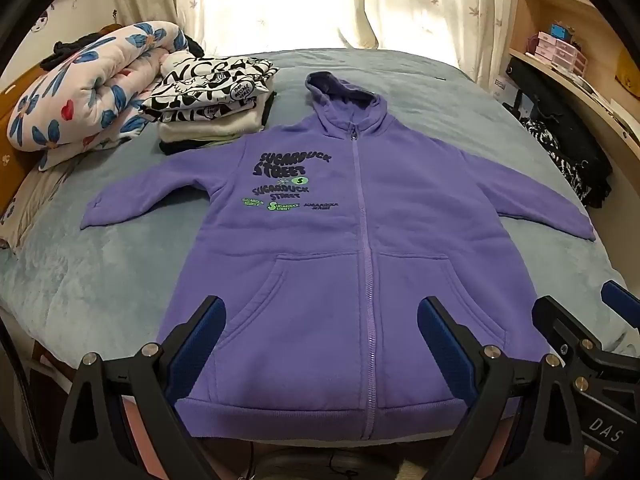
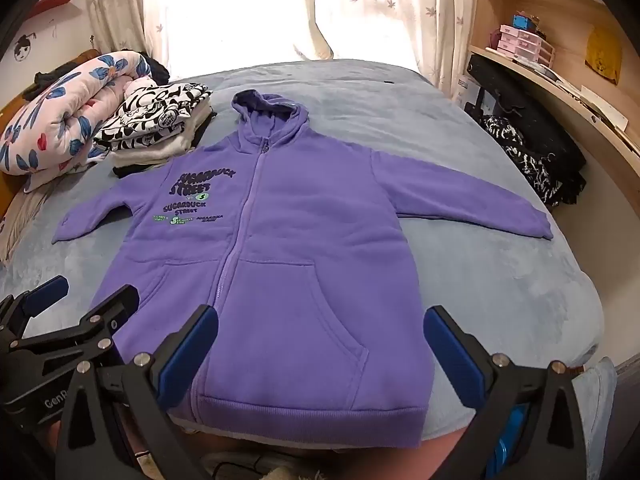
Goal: Fold large clothes
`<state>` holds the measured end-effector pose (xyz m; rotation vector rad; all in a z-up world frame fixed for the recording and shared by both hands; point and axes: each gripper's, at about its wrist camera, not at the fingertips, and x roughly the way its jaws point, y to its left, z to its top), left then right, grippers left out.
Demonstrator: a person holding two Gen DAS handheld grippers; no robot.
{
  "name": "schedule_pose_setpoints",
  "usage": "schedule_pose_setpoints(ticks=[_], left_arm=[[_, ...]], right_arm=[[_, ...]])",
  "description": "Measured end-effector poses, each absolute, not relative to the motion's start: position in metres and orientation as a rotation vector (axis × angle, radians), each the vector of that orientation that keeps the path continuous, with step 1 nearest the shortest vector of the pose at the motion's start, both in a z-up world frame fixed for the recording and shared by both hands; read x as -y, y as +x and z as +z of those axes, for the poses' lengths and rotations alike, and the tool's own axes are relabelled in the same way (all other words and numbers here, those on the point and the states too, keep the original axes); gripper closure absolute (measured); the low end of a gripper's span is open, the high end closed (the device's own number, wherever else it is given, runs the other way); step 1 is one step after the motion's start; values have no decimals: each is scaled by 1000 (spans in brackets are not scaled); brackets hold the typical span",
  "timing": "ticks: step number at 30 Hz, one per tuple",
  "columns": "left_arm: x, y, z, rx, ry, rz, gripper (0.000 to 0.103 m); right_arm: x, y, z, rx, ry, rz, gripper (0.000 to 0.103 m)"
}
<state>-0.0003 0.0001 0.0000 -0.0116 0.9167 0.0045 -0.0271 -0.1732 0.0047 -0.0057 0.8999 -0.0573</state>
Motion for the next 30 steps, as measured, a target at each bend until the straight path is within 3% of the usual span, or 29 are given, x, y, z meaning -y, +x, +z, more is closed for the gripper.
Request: schedule_pose_setpoints(ticks=[30], left_arm=[[-2,7,-4,-909,-9,33,9]], right_arm=[[170,-19,-3,-897,-24,-60,0]])
